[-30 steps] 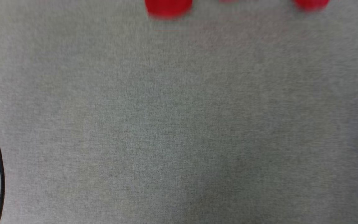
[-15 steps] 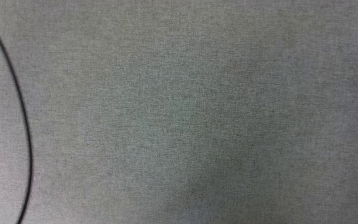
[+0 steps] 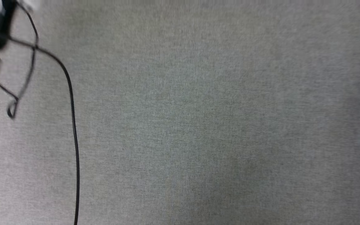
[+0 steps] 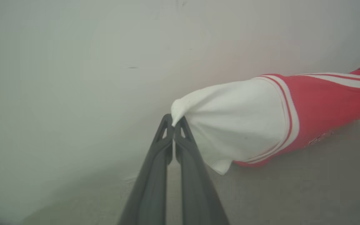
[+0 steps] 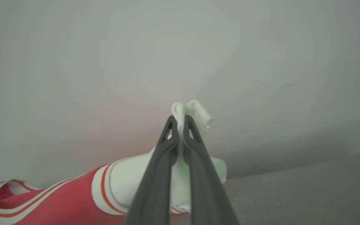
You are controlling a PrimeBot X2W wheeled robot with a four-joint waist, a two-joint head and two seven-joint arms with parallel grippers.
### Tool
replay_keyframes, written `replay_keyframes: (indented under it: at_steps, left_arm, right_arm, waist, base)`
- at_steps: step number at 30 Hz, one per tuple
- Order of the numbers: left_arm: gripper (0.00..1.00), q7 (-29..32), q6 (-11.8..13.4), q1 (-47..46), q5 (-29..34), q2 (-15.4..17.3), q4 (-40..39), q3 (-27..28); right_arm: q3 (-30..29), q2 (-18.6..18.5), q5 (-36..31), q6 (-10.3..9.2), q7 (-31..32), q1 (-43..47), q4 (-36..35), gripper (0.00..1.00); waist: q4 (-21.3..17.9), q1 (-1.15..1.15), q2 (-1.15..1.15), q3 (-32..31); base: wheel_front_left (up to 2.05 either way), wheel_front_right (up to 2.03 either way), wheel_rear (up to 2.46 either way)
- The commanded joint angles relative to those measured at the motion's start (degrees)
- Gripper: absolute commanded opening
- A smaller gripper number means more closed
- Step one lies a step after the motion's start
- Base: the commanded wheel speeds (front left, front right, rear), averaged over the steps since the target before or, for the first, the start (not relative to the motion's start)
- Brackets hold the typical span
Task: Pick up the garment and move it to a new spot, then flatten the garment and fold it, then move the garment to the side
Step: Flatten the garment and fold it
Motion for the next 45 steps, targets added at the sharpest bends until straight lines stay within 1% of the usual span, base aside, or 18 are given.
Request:
replay_keyframes:
  at_steps: [1, 5, 11, 15, 20, 27, 32, 38, 40, 42, 45]
  left_arm:
    - [0.00, -0.46, 0.05, 2.73, -0.58, 0.26, -0.30, -0.10]
    - [0.00, -0.72, 0.05, 11.86, -2.03, 0.22, -1.74, -1.19]
    - [0.00, -0.92, 0.04, 26.15, -4.59, 0.70, -4.26, -2.37]
    - [0.00, -0.96, 0.61, 35.30, -6.26, 0.81, -6.21, -2.97]
    - [0.00, -0.88, 1.70, 44.91, -7.83, 1.54, -8.24, -4.21]
    - [0.00, -0.13, 3.42, 53.93, -9.18, 1.51, -10.97, -5.96]
    - [0.00, 0.90, 5.07, 59.25, -10.01, 2.13, -13.76, -7.16]
    - [0.00, 1.31, 7.08, 64.85, -10.94, 4.05, -18.45, -7.62]
    - [0.00, 1.71, 7.03, 66.75, -11.24, 5.05, -20.55, -8.04]
    - [0.00, 1.72, 7.32, 67.55, -11.42, 5.69, -21.63, -8.04]
    - [0.00, 2.41, 7.91, 70.58, -12.08, 7.17, -24.28, -8.49]
  right_arm:
    - [1.13, -0.44, 1.24, -0.06, 0.31, 3.07, 0.39, 0.00]
    - [4.13, -1.45, 6.42, -0.06, 1.94, 11.67, 0.51, 0.00]
    - [8.05, -4.13, 15.00, -0.06, 5.17, 26.93, -1.86, 0.00]
    - [10.81, -6.14, 20.09, -0.07, 8.12, 37.08, -4.89, 0.00]
    - [12.03, -8.06, 25.38, -0.08, 10.98, 47.71, -8.07, 0.00]
    - [14.01, -9.73, 30.08, -0.08, 13.53, 59.12, -12.95, 0.00]
    - [14.28, -10.95, 31.25, -0.08, 15.70, 66.14, -14.81, 0.00]
    - [13.01, -11.46, 35.42, -0.08, 20.58, 73.55, -19.57, 0.00]
    - [12.71, -11.95, 36.25, -0.08, 22.95, 76.23, -21.45, 0.00]
    - [12.38, -12.28, 36.47, -0.08, 24.11, 77.59, -22.28, 0.00]
    - [11.34, -12.62, 36.83, -0.07, 27.56, 81.43, -25.12, 0.00]
  waist:
    - [-0.77, 0.00, 0.00, -3.35]
    - [-1.13, 0.00, 0.00, -8.10]
    - [-1.11, 0.00, 0.00, -15.39]
    - [-0.92, 0.00, 0.00, -19.25]
    - [-0.90, 0.00, 0.00, -23.17]
    - [-0.40, 0.00, 0.00, -28.22]
    - [-0.32, 0.00, 0.00, -32.23]
    - [0.16, 0.00, 0.00, -34.85]
    - [0.32, 0.00, 0.00, -35.26]
    - [0.47, 0.00, 0.00, -35.43]
    - [0.69, 0.00, 0.00, -35.75]
  base:
    - [0.00, 0.00, 0.00]
    - [0.00, 0.00, 0.00]
    - [0.00, 0.00, 0.00]
    - [0.00, 0.00, 0.00]
    - [0.00, 0.00, 0.00]
    - [0.00, 0.00, 0.00]
    - [0.00, 0.00, 0.00]
    - [0.00, 0.00, 0.00]
    - [0.00, 0.00, 0.00]
    - [0.00, 0.00, 0.00]
    - [0.00, 0.00, 0.00]
